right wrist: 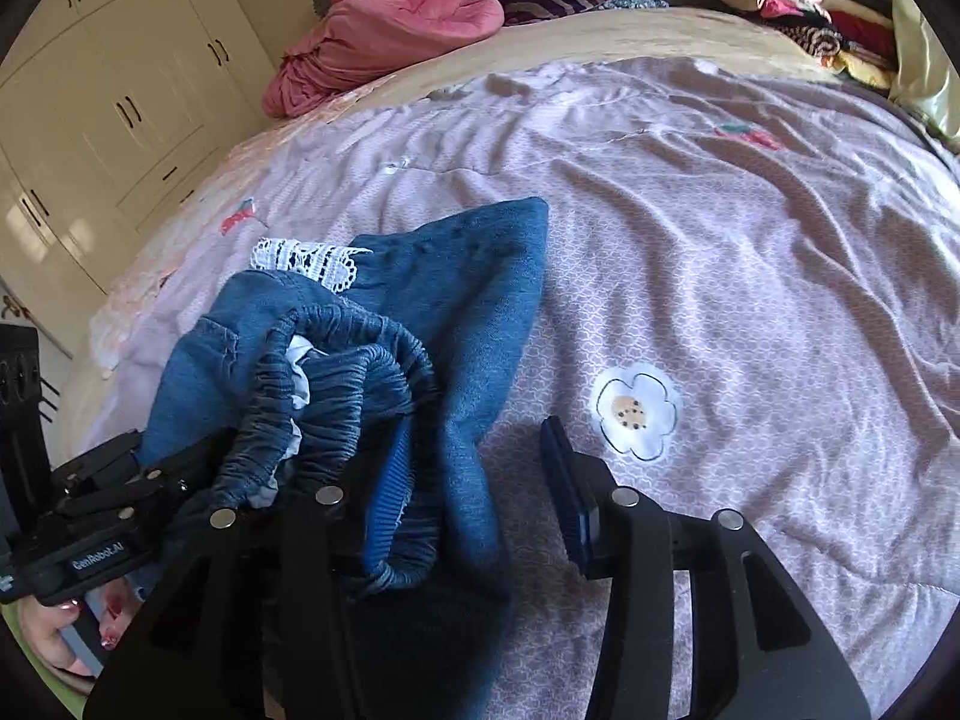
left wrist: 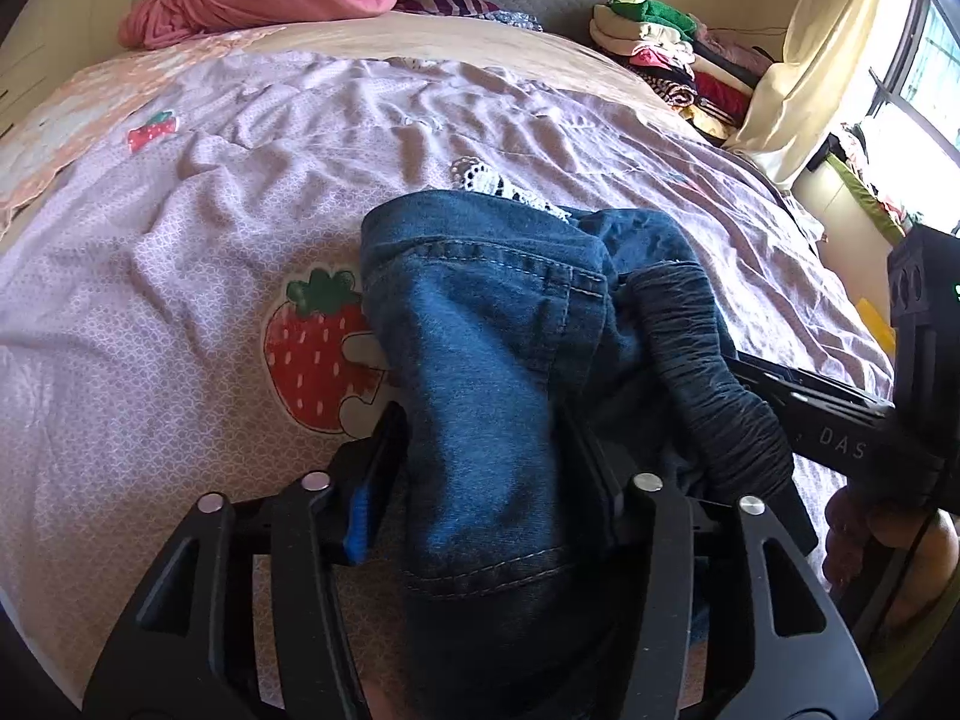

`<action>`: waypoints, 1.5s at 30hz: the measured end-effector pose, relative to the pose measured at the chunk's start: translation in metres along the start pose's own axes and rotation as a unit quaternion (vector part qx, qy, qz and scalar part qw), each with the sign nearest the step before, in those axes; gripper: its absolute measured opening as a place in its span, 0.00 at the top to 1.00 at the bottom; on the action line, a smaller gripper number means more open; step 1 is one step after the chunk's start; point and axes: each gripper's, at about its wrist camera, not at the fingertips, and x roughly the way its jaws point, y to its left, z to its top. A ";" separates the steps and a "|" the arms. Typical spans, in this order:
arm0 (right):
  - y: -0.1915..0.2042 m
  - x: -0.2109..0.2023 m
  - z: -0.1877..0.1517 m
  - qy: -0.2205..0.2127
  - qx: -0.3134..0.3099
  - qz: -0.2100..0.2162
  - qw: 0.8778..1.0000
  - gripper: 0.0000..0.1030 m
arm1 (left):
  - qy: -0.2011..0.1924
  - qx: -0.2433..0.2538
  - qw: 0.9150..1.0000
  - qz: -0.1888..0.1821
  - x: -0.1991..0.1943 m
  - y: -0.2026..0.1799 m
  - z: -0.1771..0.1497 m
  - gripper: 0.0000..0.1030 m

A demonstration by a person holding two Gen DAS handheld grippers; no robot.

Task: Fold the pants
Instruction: 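Press the folded pants flat and open both tools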

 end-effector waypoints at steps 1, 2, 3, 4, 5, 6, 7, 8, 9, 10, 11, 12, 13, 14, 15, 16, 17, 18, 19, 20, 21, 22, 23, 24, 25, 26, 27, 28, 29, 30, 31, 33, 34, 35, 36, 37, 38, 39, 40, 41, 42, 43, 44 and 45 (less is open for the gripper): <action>0.001 -0.001 0.000 -0.001 -0.004 -0.007 1.000 0.57 | -0.001 -0.001 1.000 0.002 -0.001 0.000 -0.001 0.51; 0.003 -0.003 -0.002 -0.002 -0.008 -0.013 1.000 0.56 | -0.002 -0.001 1.000 0.006 -0.002 0.000 -0.002 0.47; 0.003 -0.005 -0.003 -0.003 -0.010 -0.018 1.000 0.54 | -0.003 -0.002 1.000 0.009 -0.003 0.001 -0.002 0.46; 0.004 -0.007 -0.005 -0.003 -0.012 -0.024 1.000 0.53 | -0.004 -0.003 1.000 0.010 -0.004 0.001 -0.003 0.44; 0.003 -0.010 -0.006 -0.004 -0.013 -0.029 0.999 0.52 | -0.003 -0.005 1.000 0.009 -0.006 0.001 -0.005 0.43; 0.003 -0.011 -0.008 -0.004 -0.013 -0.032 0.999 0.51 | -0.003 -0.005 1.000 0.010 -0.007 0.001 -0.006 0.42; 0.003 -0.013 -0.010 -0.003 -0.012 -0.035 0.999 0.51 | -0.003 -0.006 1.000 0.010 -0.009 0.002 -0.007 0.41; 0.002 -0.014 -0.011 -0.003 -0.011 -0.036 0.999 0.50 | -0.004 -0.006 1.000 0.010 -0.011 0.002 -0.008 0.40; 0.001 -0.016 -0.013 -0.002 -0.010 -0.039 0.999 0.50 | -0.005 -0.007 1.000 0.010 -0.013 0.002 -0.009 0.39; 0.001 -0.018 -0.015 -0.002 -0.009 -0.040 0.999 0.49 | -0.005 -0.008 1.000 0.009 -0.016 0.002 -0.010 0.38; 0.000 -0.020 -0.017 -0.001 -0.008 -0.044 0.999 0.48 | -0.006 -0.007 1.000 0.009 -0.018 0.001 -0.012 0.37; 0.000 -0.021 -0.018 0.000 -0.008 -0.046 0.999 0.47 | -0.008 -0.006 1.000 0.011 -0.020 0.001 -0.013 0.36; 0.000 -0.023 -0.020 -0.001 -0.007 -0.045 0.999 0.47 | -0.009 -0.006 1.000 0.012 -0.023 0.001 -0.014 0.35; 0.000 -0.025 -0.022 -0.002 -0.007 -0.047 0.999 0.47 | -0.010 -0.006 1.000 0.011 -0.026 0.001 -0.016 0.34; 0.000 -0.028 -0.024 -0.003 -0.007 -0.048 0.999 0.47 | -0.010 -0.007 1.000 0.012 -0.028 0.001 -0.017 0.34; 0.000 -0.030 -0.025 -0.004 -0.007 -0.049 0.999 0.47 | -0.011 -0.007 1.000 0.012 -0.030 0.001 -0.018 0.33; 0.001 -0.034 -0.027 -0.007 -0.007 -0.052 0.999 0.46 | -0.012 -0.007 1.000 0.013 -0.033 0.001 -0.019 0.32; 0.002 -0.038 -0.028 -0.012 -0.009 -0.053 0.999 0.46 | -0.014 -0.007 1.000 0.013 -0.036 0.001 -0.020 0.31; 0.003 -0.041 -0.029 -0.015 -0.009 -0.053 0.998 0.46 | -0.015 -0.008 1.000 0.012 -0.039 0.001 -0.021 0.29; 0.004 -0.046 -0.030 -0.020 -0.010 -0.055 0.998 0.44 | -0.015 -0.008 1.000 0.011 -0.042 0.001 -0.022 0.28; 0.006 -0.051 -0.031 -0.024 -0.013 -0.056 0.998 0.43 | -0.015 -0.007 1.000 0.012 -0.045 0.001 -0.024 0.27; 0.007 -0.054 -0.031 -0.027 -0.014 -0.054 0.998 0.42 | -0.017 -0.008 1.000 0.015 -0.048 0.000 -0.025 0.25; 0.008 -0.058 -0.031 -0.032 -0.013 -0.053 0.998 0.41 | -0.019 -0.008 1.000 0.016 -0.050 0.000 -0.026 0.24; 0.009 -0.062 -0.032 -0.036 -0.014 -0.051 0.998 0.38 | -0.020 -0.008 1.000 0.016 -0.053 0.000 -0.028 0.23; 0.009 -0.065 -0.031 -0.038 -0.014 -0.050 0.998 0.37 | -0.022 -0.009 1.000 0.017 -0.056 0.000 -0.029 0.22; 0.009 -0.069 -0.031 -0.041 -0.015 -0.050 0.998 0.34 | -0.022 -0.008 1.000 0.018 -0.057 0.000 -0.029 0.19; 0.010 -0.072 -0.031 -0.045 -0.015 -0.049 0.998 0.34 | -0.023 -0.008 1.000 0.019 -0.059 0.000 -0.030 0.18; 0.010 -0.075 -0.031 -0.048 -0.014 -0.049 0.998 0.33 | -0.023 -0.008 1.000 0.020 -0.061 0.000 -0.030 0.15; 0.010 -0.077 -0.030 -0.049 -0.014 -0.051 0.997 0.31 | -0.023 -0.007 0.999 0.021 -0.062 -0.001 -0.030 0.14; 0.010 -0.080 -0.030 -0.051 -0.011 -0.052 0.997 0.29 | -0.024 -0.006 0.999 0.023 -0.064 -0.001 -0.031 0.11; 0.010 -0.082 -0.031 -0.054 -0.010 -0.051 0.997 0.29 | -0.025 -0.005 0.999 0.025 -0.066 -0.002 -0.031 0.10; 0.010 -0.087 -0.031 -0.058 -0.008 -0.051 0.997 0.20 | -0.027 -0.002 0.999 0.028 -0.069 -0.003 -0.032 0.10; 0.010 -0.090 -0.032 -0.059 -0.007 -0.050 0.997 0.16 | -0.028 -0.001 0.999 0.029 -0.071 -0.004 -0.032 0.10; 0.011 -0.093 -0.032 -0.062 -0.007 -0.048 0.997 0.14 | -0.030 0.000 0.999 0.032 -0.073 -0.004 -0.033 0.10; 0.011 -0.095 -0.033 -0.065 -0.006 -0.049 0.997 0.12 | -0.032 0.000 0.999 0.032 -0.074 -0.005 -0.033 0.10; 0.012 -0.099 -0.034 -0.071 -0.006 -0.049 0.996 0.11 | -0.034 0.001 0.999 0.033 -0.076 -0.005 -0.034 0.10; 0.013 -0.101 -0.035 -0.072 -0.006 -0.048 0.996 0.09 | -0.035 0.001 0.999 0.034 -0.078 -0.005 -0.035 0.10; 0.014 -0.104 -0.036 -0.074 -0.005 -0.048 0.996 0.09 | -0.035 0.002 0.999 0.036 -0.080 -0.006 -0.036 0.10; 0.014 -0.106 -0.037 -0.076 -0.004 -0.048 0.996 0.08 | -0.035 0.003 0.999 0.037 -0.081 -0.007 -0.037 0.10; 0.015 -0.109 -0.038 -0.078 -0.004 -0.047 0.996 0.08 | -0.036 0.004 0.999 0.039 -0.084 -0.007 -0.038 0.10; 0.016 -0.112 -0.039 -0.080 -0.005 -0.046 0.996 0.07 | -0.038 0.005 0.999 0.039 -0.085 -0.008 -0.038 0.09; 0.018 -0.114 -0.041 -0.081 -0.006 -0.046 0.996 0.07 | -0.039 0.007 0.998 0.039 -0.087 -0.008 -0.038 0.09; 0.019 -0.117 -0.042 -0.083 -0.008 -0.047 0.995 0.06 | -0.041 0.008 0.998 0.041 -0.090 -0.009 -0.039 0.09; 0.022 -0.121 -0.044 -0.085 -0.011 -0.047 0.995 0.06 | -0.041 0.009 0.998 0.041 -0.092 -0.010 -0.040 0.09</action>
